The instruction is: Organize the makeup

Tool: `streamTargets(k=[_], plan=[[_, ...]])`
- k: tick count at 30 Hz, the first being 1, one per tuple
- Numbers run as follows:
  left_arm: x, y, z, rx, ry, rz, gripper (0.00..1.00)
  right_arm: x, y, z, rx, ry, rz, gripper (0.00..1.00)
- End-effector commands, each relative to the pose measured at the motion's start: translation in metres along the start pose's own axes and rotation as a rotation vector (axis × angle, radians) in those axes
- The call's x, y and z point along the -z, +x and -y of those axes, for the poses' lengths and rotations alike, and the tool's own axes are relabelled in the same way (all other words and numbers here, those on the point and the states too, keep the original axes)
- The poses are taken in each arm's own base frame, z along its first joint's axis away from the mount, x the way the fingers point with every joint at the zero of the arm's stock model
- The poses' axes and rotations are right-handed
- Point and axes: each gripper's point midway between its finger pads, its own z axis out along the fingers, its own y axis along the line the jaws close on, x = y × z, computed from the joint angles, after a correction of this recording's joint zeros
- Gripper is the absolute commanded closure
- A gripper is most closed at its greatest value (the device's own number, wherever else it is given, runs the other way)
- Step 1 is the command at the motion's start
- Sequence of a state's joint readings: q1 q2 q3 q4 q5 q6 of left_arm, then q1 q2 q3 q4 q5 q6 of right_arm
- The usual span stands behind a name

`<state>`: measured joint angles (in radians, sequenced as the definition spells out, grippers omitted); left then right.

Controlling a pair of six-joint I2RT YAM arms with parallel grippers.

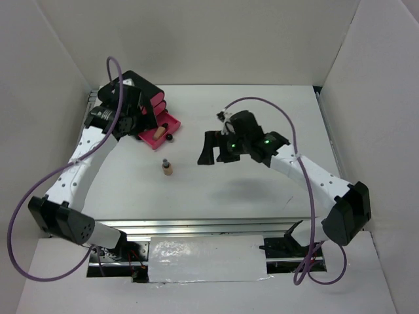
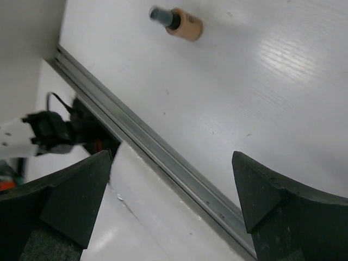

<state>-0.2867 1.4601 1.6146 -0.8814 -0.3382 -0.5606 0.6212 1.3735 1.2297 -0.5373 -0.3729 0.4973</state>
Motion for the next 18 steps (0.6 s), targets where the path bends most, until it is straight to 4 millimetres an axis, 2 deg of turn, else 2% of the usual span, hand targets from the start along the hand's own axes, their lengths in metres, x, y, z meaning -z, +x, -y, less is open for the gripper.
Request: streamTargets(k=[1, 2, 3, 4, 5, 8, 11, 14, 15, 18], plan=[[0.023, 0.030, -0.031, 0.185, -0.119, -0.054, 0.01, -0.035, 0.000, -0.009, 0.218, 0.061, 0.033, 0.00], [0.028, 0.033, -0.036, 0.205, -0.135, -0.054, 0.01, -0.047, 0.005, -0.017, 0.270, 0.073, 0.030, 0.00], [0.033, 0.036, -0.042, 0.220, -0.148, -0.053, 0.01, -0.055, -0.004, -0.027, 0.293, 0.076, 0.042, 0.00], [0.035, 0.044, -0.050, 0.209, -0.176, -0.070, 0.01, -0.081, 0.002, -0.015, 0.308, 0.130, 0.003, 0.01], [0.038, 0.046, -0.053, 0.196, -0.174, -0.070, 0.01, -0.103, 0.001, -0.020, 0.328, 0.133, -0.022, 0.02], [0.043, 0.059, -0.058, 0.149, -0.166, -0.107, 0.01, -0.134, 0.000, -0.027, 0.348, 0.149, -0.046, 0.03], [0.049, 0.069, -0.059, 0.101, -0.126, -0.133, 0.01, -0.179, -0.010, -0.031, 0.358, 0.183, -0.049, 0.06], [0.052, 0.075, -0.056, 0.071, -0.085, -0.154, 0.01, -0.202, -0.010, -0.023, 0.355, 0.234, -0.071, 0.12], [0.053, 0.076, -0.055, 0.064, -0.075, -0.159, 0.01, -0.206, -0.009, -0.023, 0.355, 0.242, -0.075, 0.18], [0.054, 0.080, -0.053, 0.037, -0.048, -0.180, 0.01, -0.218, -0.011, -0.024, 0.361, 0.250, -0.058, 0.24]])
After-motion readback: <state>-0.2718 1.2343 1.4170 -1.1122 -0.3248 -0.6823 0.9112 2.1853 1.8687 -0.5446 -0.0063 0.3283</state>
